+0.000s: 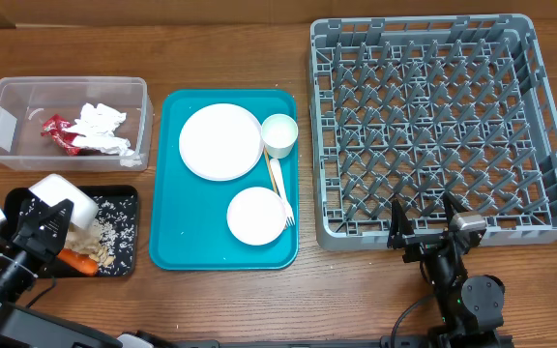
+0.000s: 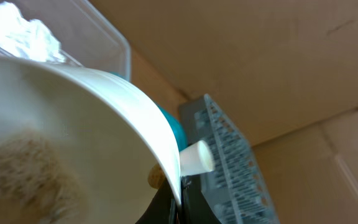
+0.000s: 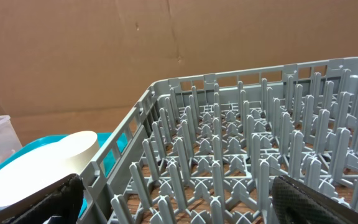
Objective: Sort waste into correct bins and load items into the dishwasher rack
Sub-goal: 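Tilt the rice bowl with the left gripper to pour rice onto the black tray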
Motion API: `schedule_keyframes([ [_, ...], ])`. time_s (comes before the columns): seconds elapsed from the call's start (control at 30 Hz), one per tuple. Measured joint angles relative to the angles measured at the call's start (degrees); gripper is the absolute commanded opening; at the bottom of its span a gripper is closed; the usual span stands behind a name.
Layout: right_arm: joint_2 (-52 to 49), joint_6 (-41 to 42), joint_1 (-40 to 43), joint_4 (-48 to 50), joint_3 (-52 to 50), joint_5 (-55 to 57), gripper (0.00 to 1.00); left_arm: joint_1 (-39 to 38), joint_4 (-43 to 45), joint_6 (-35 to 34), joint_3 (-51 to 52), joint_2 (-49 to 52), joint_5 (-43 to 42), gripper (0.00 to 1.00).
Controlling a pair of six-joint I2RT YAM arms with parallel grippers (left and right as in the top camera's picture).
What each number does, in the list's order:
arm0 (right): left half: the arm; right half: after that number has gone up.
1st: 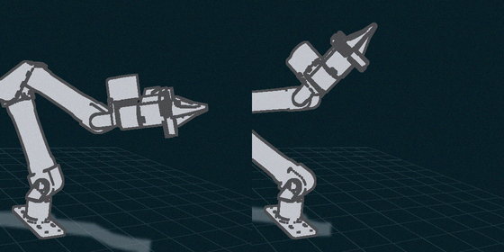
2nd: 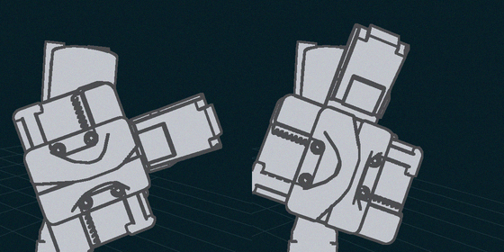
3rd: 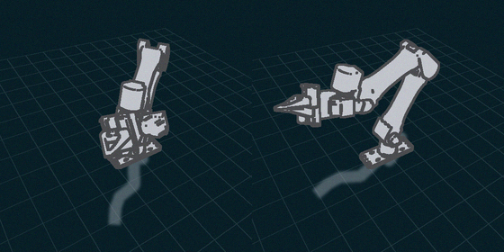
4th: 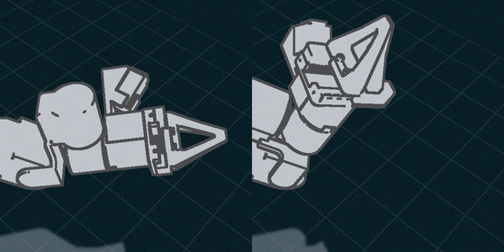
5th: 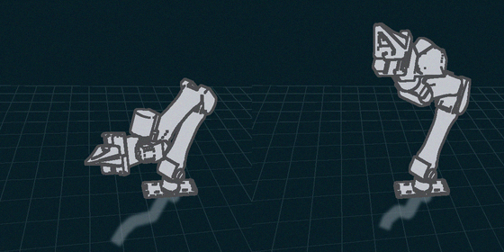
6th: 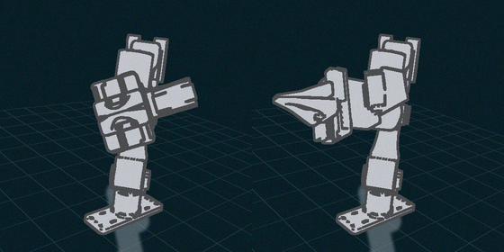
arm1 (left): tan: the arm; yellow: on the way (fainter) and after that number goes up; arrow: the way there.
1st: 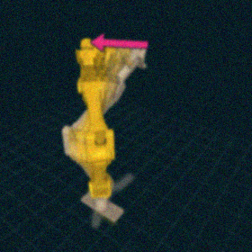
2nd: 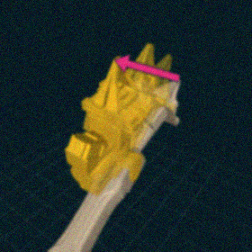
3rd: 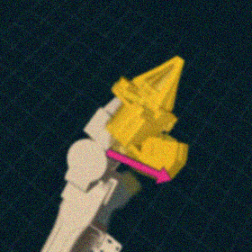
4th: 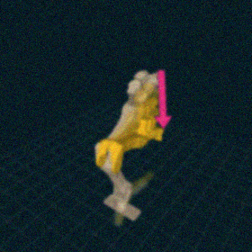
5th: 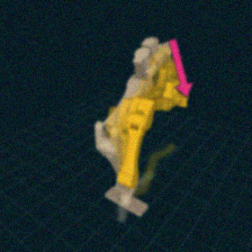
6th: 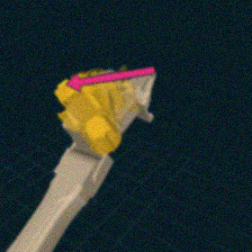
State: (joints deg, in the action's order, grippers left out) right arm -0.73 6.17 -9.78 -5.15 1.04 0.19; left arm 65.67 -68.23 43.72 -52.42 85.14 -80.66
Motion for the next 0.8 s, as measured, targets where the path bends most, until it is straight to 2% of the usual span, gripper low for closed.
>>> schedule_keyframes([
  [0.1,0.0,-0.02,0.0,-0.02,0.0,0.0,1.0,0.0,-2.73,1.38,0.0,0.0,-2.12,0.04],
  [0.37,0.0,0.0,0.0,-0.02,0.0,0.0,1.0,0.0,0.04,2.97,0.02,0.0,-2.49,0.04],
  [0.8,0.0,-0.02,0.0,-0.02,0.0,0.02,1.0,0.0,-1.14,1.07,0.04,0.0,-7.04,0.06],
])
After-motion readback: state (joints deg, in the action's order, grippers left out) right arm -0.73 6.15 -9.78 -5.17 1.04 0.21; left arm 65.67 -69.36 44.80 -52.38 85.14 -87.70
